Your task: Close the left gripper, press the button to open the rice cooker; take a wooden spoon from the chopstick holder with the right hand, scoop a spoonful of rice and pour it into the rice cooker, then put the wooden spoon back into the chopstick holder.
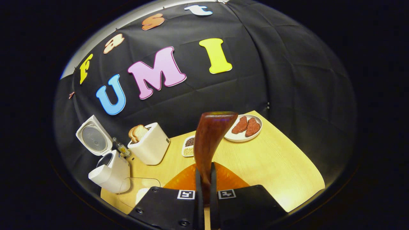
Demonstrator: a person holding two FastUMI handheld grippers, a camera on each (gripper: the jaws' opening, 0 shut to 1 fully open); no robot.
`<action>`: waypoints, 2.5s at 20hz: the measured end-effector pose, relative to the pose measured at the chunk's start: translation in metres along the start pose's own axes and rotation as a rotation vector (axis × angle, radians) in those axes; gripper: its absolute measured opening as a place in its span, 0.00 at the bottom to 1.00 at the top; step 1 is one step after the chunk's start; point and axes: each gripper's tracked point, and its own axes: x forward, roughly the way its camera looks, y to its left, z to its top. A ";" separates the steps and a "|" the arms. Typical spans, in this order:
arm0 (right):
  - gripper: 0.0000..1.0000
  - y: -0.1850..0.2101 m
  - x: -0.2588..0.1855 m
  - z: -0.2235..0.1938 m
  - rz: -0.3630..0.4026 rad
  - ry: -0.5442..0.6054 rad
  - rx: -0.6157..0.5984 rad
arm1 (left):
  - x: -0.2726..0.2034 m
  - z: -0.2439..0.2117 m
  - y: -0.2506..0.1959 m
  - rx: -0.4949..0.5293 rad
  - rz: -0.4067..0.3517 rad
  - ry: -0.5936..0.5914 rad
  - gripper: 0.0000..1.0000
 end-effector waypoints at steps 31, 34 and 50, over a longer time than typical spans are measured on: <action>0.98 -0.029 -0.078 0.004 -0.129 -0.016 -0.052 | 0.062 0.123 0.064 -0.035 0.056 -0.183 0.95; 0.99 -0.015 -0.104 0.012 -0.127 -0.045 -0.076 | 0.085 0.159 0.102 -0.071 0.106 -0.256 0.94; 0.98 0.043 -0.182 0.051 -0.158 -0.187 -0.066 | 0.274 0.191 0.209 0.025 0.159 -0.245 0.95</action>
